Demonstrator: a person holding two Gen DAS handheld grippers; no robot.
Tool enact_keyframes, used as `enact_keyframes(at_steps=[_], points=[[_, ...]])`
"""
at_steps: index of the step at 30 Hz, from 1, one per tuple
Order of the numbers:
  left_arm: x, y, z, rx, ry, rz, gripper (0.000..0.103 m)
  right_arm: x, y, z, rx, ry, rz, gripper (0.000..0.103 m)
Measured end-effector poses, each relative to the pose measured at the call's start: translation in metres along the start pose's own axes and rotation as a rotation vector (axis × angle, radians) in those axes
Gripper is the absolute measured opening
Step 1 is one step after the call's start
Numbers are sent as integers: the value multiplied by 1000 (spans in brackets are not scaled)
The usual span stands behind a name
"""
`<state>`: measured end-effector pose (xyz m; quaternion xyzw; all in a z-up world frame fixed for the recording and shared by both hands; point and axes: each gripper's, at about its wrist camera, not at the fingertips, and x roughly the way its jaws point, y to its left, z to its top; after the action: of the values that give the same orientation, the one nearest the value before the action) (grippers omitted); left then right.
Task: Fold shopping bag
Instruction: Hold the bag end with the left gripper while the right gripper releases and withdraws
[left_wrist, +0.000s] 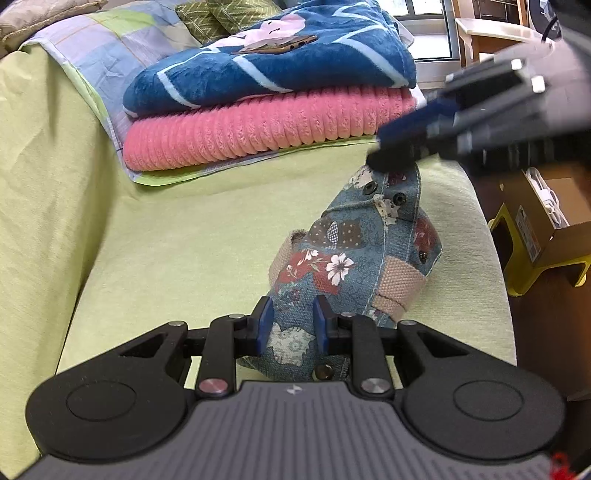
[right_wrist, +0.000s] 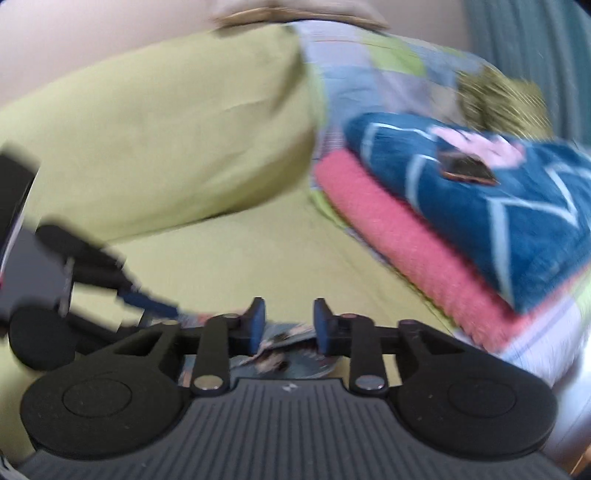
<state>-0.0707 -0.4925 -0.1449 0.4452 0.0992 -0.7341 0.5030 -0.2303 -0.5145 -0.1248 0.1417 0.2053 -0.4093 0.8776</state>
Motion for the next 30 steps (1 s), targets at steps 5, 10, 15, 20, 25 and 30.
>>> enact_keyframes(at_steps=[5,10,15,20,25,30], points=[[1,2,-4,-5,-19,-10,28,19,11,-17,-55,45,-34,19],[5,0,-4,5,-32,-5,28,35,2,-38,16,58,-39,18],[7,1,-3,-32,-33,5,28,40,-4,-31,64,101,-12,18],[5,-1,-2,-63,-27,25,28,29,-4,-19,74,127,-5,19],[4,0,-4,-98,-35,29,28,20,-1,-23,89,89,-2,20],[6,0,-4,-114,-38,42,28,37,-1,-30,50,113,3,20]])
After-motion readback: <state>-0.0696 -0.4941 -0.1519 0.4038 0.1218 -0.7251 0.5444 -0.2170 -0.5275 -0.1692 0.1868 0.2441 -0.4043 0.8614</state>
